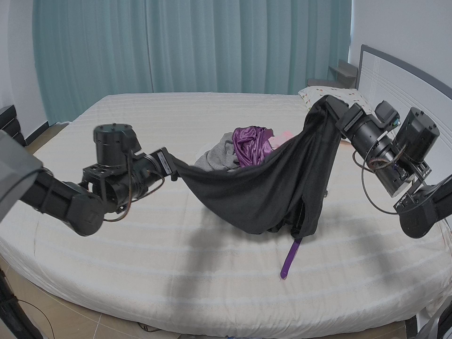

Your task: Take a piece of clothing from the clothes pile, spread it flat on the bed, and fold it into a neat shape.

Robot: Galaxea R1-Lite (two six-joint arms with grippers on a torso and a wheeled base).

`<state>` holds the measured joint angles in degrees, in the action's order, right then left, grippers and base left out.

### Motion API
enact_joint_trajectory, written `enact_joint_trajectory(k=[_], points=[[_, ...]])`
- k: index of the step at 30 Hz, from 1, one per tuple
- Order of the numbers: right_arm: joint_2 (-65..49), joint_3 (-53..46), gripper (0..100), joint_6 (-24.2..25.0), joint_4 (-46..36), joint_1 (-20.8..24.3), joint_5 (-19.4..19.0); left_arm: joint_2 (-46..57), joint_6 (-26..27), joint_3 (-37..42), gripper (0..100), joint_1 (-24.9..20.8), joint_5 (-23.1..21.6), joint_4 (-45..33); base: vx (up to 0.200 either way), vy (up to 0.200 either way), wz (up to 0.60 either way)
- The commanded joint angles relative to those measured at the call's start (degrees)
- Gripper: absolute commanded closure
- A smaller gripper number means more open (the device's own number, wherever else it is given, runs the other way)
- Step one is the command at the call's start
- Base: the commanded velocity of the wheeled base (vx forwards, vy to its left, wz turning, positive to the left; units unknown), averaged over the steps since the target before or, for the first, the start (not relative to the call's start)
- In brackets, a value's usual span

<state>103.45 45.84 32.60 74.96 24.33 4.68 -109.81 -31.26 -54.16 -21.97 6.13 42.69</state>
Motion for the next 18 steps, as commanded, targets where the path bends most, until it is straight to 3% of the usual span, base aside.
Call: enact_joint_trajectory(k=[1, 5, 11, 18], points=[[-1.8, 3.6, 100, 0.6, -0.2, -1.7, 1.0, 16.9, -4.5, 6.3, 100, -1.7, 2.5, -1.3, 0.0, 0.0, 0.0], [-1.2, -5.2, 100, 0.9, 0.5, -0.9, -1.5, 17.1, -5.7, 10.3, 100, -2.3, 2.4, -1.2, 0.0, 0.0, 0.0], [1.2, -15.8, 100, 1.0, 0.6, -0.8, -8.4, 16.3, -10.8, 16.2, 100, -4.9, 2.2, -1.2, 0.0, 0.0, 0.0], [2.8, -18.4, 100, 1.5, 0.5, 0.0, -8.3, 13.2, -13.8, 19.3, 100, -4.9, 1.8, -0.9, 0.0, 0.0, 0.0]])
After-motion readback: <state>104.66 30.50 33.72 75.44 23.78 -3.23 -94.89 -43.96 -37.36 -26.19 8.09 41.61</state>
